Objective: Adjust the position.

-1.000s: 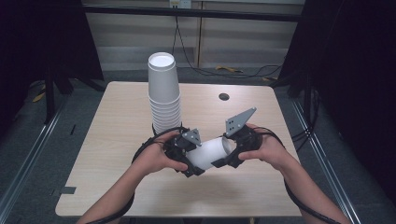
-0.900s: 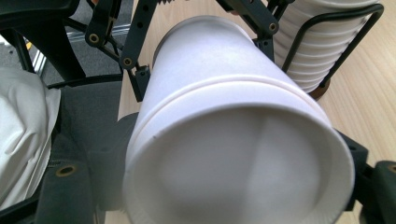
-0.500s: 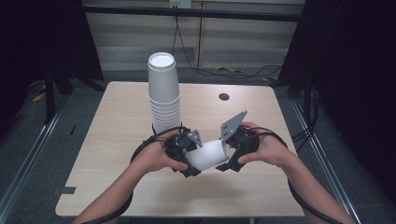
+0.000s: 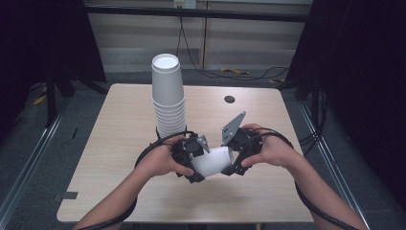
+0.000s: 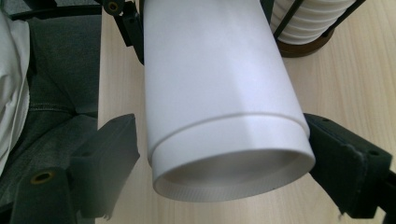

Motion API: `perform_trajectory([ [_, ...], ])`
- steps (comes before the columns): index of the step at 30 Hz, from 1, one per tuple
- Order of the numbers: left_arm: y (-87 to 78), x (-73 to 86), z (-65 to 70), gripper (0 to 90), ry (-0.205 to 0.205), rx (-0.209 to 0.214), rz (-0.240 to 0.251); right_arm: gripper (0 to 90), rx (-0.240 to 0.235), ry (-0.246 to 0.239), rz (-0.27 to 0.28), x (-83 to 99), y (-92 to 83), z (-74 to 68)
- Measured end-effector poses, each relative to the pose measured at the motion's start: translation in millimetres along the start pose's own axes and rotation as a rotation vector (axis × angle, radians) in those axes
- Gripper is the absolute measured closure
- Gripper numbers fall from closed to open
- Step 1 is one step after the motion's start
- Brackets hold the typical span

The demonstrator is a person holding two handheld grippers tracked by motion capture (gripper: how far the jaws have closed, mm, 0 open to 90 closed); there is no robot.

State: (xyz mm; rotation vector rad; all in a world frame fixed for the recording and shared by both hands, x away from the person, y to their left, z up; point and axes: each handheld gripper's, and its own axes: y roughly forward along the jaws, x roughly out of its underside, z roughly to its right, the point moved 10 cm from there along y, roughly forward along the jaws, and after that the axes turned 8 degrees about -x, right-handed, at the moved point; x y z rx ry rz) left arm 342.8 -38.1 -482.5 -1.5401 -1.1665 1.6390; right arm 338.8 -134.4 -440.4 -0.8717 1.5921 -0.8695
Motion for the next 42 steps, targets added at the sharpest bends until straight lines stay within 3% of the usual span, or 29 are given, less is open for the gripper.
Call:
perform_trajectory([
  [16,4.0,-1.8,2.8,14.1,0.008,0.001,-0.03,13.6,-0.027,0.035,-0.076,0.3,7.1,-1.1],
  [21,8.2,-4.2,7.7,14.1,-0.053,-0.002,-0.004,13.9,-0.029,0.028,-0.093,-1.0,10.0,-1.1],
  [33,6.5,-3.2,8.6,14.1,-0.028,0.004,-0.016,18.0,-0.033,-0.004,-0.138,-0.3,13.9,-1.2],
  [35,8.0,-5.3,9.9,14.0,-0.047,0.004,0.001,18.7,-0.037,0.006,-0.143,-0.4,14.6,-2.7],
  [36,7.6,-4.4,11.9,14.0,-0.049,0.017,-0.01,19.6,-0.036,-0.012,-0.138,-1.2,15.7,-1.4],
  [37,9.1,-7.1,17.8,14.0,-0.104,0.033,0.011,20.6,-0.038,0.001,-0.151,0.1,15.8,-2.8],
  [38,6.8,-3.5,6.0,14.1,0.001,-0.01,-0.022,22.7,-0.032,-0.004,-0.149,-0.4,16.7,-2.2],
  [39,6.3,-1.7,7.0,14.1,0.023,0.01,-0.037,23.4,-0.048,-0.009,-0.15,-0.1,17.4,-3.6],
  [42,7.9,-3.2,10.1,14.4,-0.015,0.012,-0.021,24.6,-0.038,-0.012,-0.171,2.4,19.0,-3.3],
])
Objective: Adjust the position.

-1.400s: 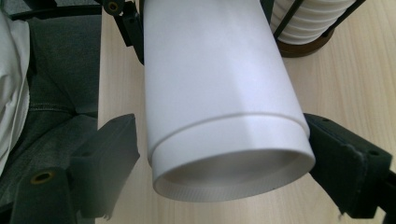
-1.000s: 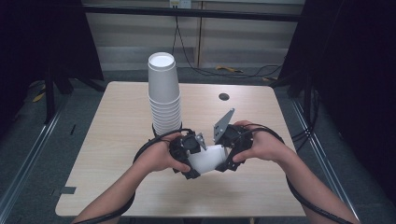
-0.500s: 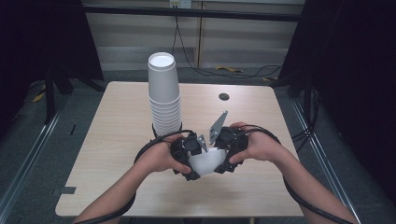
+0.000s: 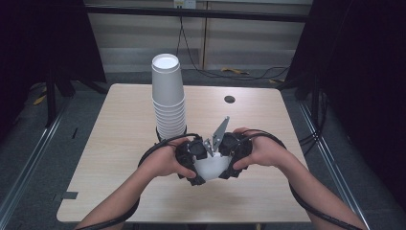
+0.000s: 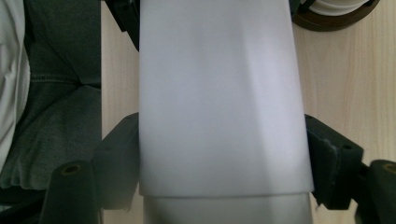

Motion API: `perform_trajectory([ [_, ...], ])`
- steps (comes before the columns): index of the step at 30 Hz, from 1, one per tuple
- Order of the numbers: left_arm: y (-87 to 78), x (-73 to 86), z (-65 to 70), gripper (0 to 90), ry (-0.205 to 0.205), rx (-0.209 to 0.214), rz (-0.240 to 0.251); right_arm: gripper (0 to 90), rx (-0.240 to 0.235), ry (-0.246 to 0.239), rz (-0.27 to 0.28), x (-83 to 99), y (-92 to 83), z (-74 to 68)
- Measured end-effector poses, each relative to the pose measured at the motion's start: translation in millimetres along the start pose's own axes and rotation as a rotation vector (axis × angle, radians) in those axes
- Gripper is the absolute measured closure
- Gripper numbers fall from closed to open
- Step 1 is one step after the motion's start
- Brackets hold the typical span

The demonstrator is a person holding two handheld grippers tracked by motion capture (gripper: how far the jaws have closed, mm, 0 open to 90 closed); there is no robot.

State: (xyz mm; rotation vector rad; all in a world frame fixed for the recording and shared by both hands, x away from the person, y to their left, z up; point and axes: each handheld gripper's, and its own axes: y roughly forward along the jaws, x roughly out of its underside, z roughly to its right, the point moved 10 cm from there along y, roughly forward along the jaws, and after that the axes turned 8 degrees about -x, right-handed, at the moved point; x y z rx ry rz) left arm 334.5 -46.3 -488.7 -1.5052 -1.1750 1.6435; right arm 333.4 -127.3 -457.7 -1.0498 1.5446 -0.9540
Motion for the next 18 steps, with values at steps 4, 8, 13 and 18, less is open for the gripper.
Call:
perform_trajectory([
  [4,1.4,-1.2,-0.1,13.2,-0.007,0.004,0.024,25.2,0.0,-0.001,0.001,1.3,0.4,0.3],
  [8,-3.7,-1.4,-6.9,10.8,0.051,0.016,0.068,25.0,0.015,-0.002,0.031,3.1,-2.8,1.8],
  [13,-6.7,-5.2,-8.1,6.2,0.046,-0.001,0.125,24.8,0.012,0.009,0.071,5.4,-5.0,1.2],
  [18,-11.9,-8.9,-11.0,4.5,0.053,-0.008,0.169,24.6,0.014,0.013,0.101,7.8,-6.1,2.1],
])
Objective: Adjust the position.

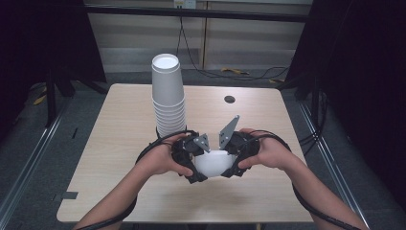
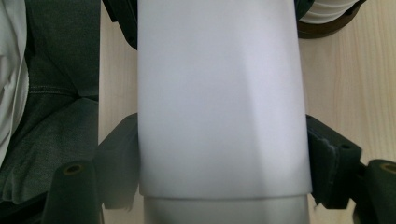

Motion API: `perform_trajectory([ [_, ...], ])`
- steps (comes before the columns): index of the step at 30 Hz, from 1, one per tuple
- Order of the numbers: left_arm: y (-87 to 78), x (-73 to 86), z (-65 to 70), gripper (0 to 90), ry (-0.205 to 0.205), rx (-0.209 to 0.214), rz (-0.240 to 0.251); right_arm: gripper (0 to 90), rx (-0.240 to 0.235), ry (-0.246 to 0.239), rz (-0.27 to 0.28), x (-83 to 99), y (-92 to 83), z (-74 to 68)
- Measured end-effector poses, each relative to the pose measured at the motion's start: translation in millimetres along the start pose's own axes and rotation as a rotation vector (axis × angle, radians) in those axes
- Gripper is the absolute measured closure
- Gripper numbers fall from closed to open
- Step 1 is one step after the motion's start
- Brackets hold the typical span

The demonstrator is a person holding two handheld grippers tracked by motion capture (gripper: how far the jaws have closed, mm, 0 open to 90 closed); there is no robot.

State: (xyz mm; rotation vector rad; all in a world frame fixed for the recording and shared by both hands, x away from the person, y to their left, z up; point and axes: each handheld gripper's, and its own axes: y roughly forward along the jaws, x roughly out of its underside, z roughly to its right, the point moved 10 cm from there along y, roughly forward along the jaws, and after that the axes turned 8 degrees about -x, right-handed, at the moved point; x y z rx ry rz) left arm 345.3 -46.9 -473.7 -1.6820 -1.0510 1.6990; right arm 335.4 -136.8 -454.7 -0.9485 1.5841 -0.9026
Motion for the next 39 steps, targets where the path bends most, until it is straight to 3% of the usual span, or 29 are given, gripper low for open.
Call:
perform_trajectory([
  [8,-7.2,-0.8,-2.6,3.7,0.0,0.001,0.039,24.5,0.004,0.015,0.058,7.7,0.8,2.6],
  [14,-13.1,-4.2,-3.9,3.8,-0.047,0.018,0.101,24.4,0.011,0.026,0.12,14.5,-2.6,6.5],
  [19,-11.8,-3.7,-5.7,3.3,-0.06,0.015,0.128,24.2,0.006,0.029,0.171,14.1,-6.7,5.9],
  [23,-10.5,-4.3,-5.5,3.2,-0.078,0.024,0.161,24.2,0.002,0.022,0.189,12.7,-7.4,5.4],
  [39,-7.6,-1.6,-6.3,2.5,-0.103,0.039,0.209,24.2,-0.015,-0.002,0.252,2.9,-9.6,3.0],
])
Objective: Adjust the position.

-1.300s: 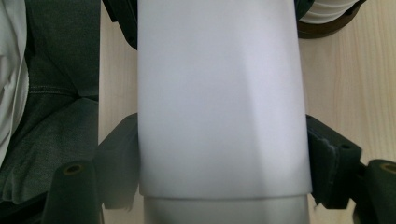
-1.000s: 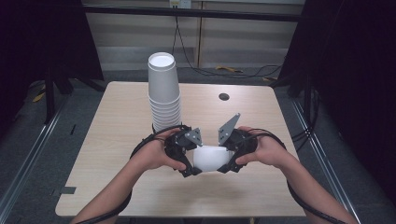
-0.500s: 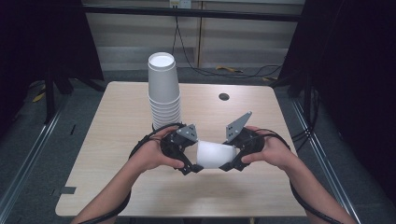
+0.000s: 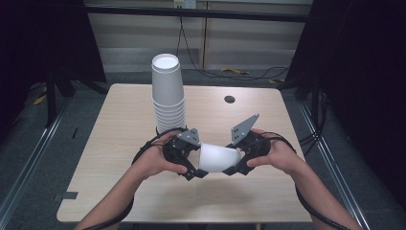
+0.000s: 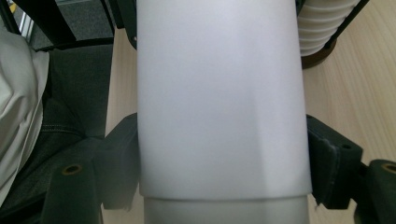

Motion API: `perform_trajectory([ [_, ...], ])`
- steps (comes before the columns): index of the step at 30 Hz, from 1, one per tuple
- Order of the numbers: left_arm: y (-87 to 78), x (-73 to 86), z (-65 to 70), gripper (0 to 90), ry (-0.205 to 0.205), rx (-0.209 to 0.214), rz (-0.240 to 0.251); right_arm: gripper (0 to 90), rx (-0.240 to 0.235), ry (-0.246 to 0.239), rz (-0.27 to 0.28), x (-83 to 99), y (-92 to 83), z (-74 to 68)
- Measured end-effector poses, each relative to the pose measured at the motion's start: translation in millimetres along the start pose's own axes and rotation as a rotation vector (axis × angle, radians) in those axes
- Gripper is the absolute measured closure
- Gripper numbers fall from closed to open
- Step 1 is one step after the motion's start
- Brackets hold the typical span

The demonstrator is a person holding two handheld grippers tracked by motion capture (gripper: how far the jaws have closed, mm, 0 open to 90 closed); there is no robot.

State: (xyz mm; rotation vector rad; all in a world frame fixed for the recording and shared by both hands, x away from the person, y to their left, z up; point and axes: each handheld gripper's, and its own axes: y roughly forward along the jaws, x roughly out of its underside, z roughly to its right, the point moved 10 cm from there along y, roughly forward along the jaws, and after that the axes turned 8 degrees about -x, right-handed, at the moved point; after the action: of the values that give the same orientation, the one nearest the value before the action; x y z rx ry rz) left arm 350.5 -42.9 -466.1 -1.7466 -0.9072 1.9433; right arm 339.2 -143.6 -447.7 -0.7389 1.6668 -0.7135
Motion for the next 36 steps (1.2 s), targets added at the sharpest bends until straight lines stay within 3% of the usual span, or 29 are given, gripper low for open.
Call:
perform_trajectory([
  [18,-2.9,-5.9,1.4,9.6,0.031,0.004,0.025,24.1,-0.002,-0.017,0.021,-2.7,0.0,1.9],
  [36,-8.2,-5.4,1.2,12.4,0.056,-0.015,-0.034,24.2,-0.004,-0.021,0.006,-3.3,6.1,2.0],
])
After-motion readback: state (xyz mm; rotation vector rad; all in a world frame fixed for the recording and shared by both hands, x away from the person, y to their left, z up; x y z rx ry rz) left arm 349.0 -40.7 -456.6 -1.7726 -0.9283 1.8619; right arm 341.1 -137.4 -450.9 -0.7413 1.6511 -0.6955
